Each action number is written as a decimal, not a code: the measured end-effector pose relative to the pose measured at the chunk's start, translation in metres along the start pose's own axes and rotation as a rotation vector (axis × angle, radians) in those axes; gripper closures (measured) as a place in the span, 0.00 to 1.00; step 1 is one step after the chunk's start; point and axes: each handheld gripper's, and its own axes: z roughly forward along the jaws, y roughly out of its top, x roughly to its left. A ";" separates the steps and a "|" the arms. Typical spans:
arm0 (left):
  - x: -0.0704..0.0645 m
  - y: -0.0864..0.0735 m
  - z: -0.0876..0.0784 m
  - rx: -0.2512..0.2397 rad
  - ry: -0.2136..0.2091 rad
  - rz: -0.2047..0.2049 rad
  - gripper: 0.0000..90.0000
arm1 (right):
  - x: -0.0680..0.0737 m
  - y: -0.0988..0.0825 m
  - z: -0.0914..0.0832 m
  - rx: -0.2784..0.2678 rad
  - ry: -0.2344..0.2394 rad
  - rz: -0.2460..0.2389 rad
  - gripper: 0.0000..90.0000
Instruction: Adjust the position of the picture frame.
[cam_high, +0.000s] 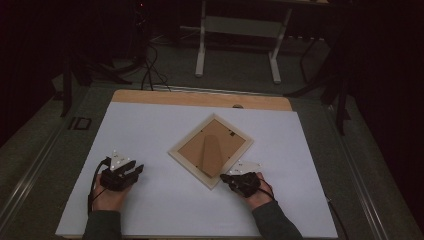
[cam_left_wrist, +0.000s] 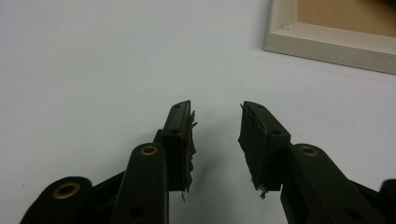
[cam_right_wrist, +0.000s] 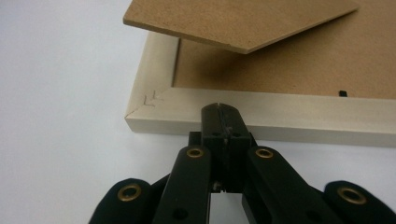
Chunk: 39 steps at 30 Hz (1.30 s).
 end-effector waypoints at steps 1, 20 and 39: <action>0.000 0.000 0.000 -0.001 0.000 -0.001 0.72 | 0.000 0.000 0.000 0.000 0.000 0.000 1.00; 0.000 0.000 0.000 -0.002 0.000 0.000 0.72 | 0.014 0.025 0.027 0.011 0.025 -0.034 1.00; 0.000 0.000 0.000 -0.004 -0.002 0.000 0.72 | 0.020 0.047 0.052 0.016 0.040 -0.039 1.00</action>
